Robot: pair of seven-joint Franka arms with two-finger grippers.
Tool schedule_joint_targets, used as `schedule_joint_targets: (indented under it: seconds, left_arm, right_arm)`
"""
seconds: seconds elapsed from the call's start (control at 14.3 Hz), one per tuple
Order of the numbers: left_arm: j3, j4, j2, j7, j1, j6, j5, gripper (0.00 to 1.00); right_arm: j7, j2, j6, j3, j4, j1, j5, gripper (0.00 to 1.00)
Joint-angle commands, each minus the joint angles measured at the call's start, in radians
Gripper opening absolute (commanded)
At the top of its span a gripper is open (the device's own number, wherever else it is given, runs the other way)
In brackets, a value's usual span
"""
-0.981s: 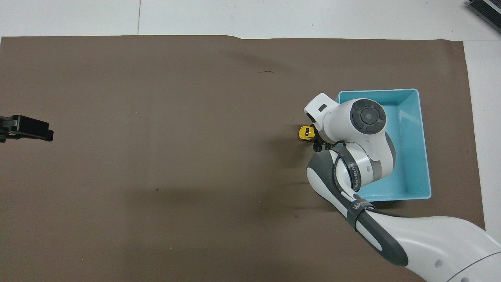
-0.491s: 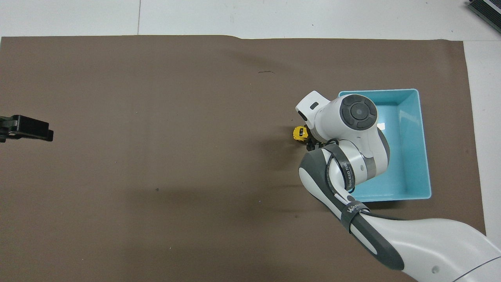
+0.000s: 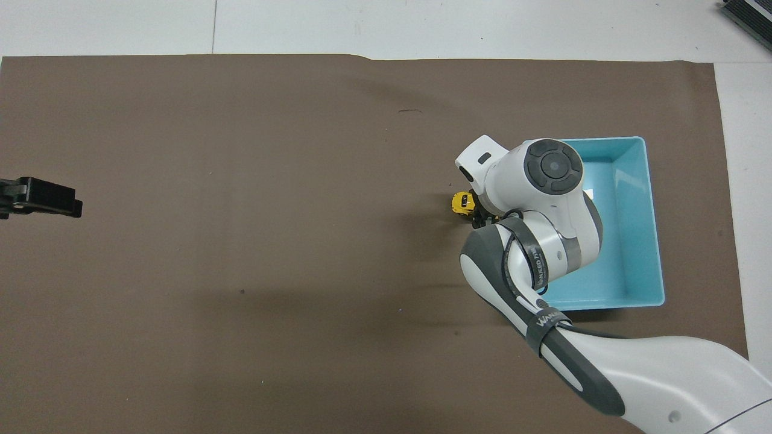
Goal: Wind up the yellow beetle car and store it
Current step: 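Lower the right gripper and grasp the yellow car beside the bin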
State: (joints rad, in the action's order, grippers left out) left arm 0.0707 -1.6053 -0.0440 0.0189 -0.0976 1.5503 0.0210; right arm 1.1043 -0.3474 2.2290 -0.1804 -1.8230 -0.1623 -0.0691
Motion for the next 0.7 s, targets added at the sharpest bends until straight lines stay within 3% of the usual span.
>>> schedule_joint_targets:
  seconds: [0.0,0.28,0.63]
  left_arm:
    - [-0.009,0.007,-0.002,-0.002,0.013,-0.016,-0.006,1.0]
    - [-0.009,0.007,-0.002,-0.002,0.013,-0.016,-0.006,1.0]
    - [-0.009,0.005,-0.002,-0.002,0.013,-0.016,-0.006,1.0]
  right_arm:
    - [-0.034,0.024,-0.051,-0.008,0.025,-0.009,-0.008,0.08]
    - [-0.034,0.074,-0.208,-0.01,0.12,-0.013,0.009,0.08]
    - [0.089,0.151,-0.314,-0.004,0.111,0.036,0.009,0.08]
